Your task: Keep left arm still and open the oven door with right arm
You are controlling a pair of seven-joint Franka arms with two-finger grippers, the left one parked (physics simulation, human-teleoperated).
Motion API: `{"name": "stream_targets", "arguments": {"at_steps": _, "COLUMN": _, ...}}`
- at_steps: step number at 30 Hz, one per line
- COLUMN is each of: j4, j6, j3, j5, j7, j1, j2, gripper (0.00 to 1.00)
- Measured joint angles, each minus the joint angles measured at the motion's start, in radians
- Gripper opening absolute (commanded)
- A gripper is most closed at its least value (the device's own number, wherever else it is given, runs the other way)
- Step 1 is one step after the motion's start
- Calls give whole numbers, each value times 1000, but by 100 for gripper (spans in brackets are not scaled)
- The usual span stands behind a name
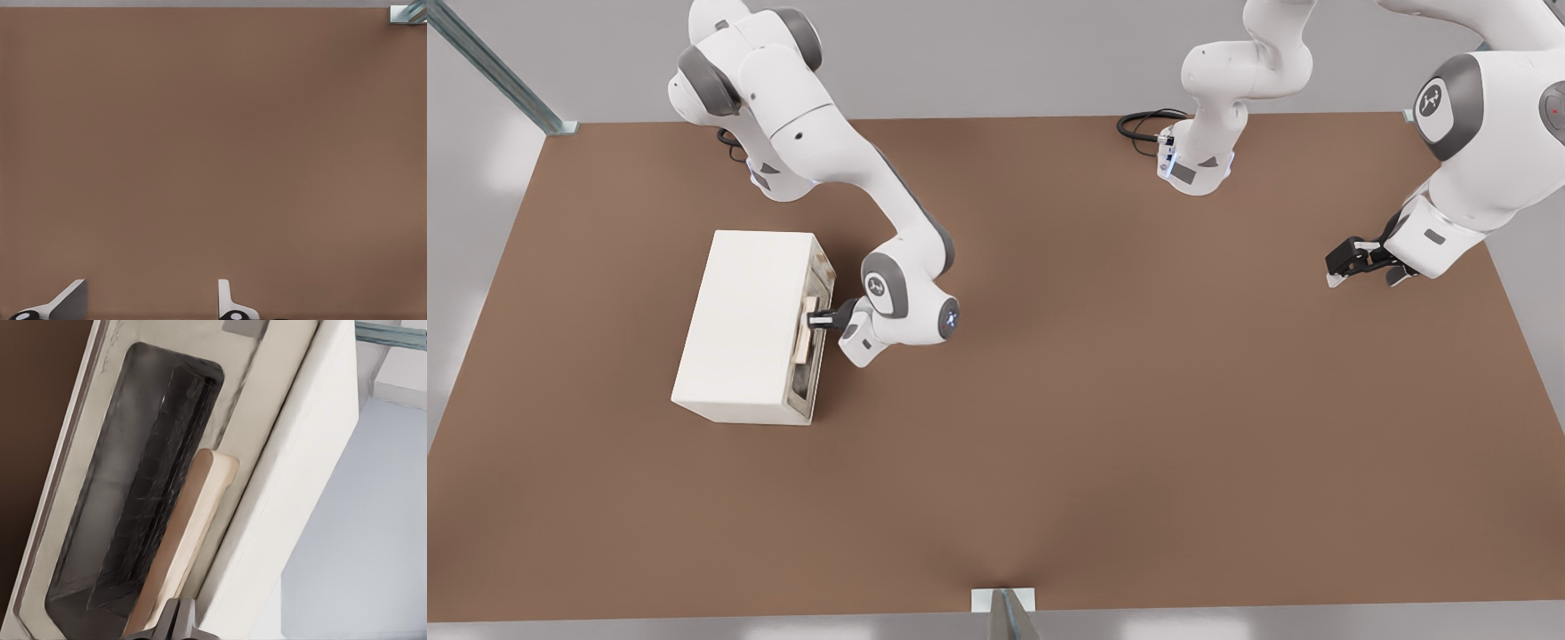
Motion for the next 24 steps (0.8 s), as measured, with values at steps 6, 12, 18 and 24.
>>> {"name": "stream_targets", "arguments": {"at_steps": 6, "j4": -17, "j6": 3, "j3": 0, "j5": -3, "j7": 63, "j1": 1, "j2": 1, "gripper": 0}}
{"name": "stream_targets", "arguments": {"at_steps": 12, "j4": -16, "j6": 6, "j3": 1, "j5": -4, "j7": 108, "j1": 5, "j2": 4, "gripper": 0}}
{"name": "stream_targets", "arguments": {"at_steps": 18, "j4": 26, "j6": 12, "j3": 13, "j5": 9, "j7": 160, "j1": 44, "j2": 11, "gripper": 0}}
{"name": "stream_targets", "arguments": {"at_steps": 24, "j4": 71, "j6": 64, "j3": 18, "j5": 294, "j7": 164, "j1": -156, "j2": -235, "gripper": 47}}
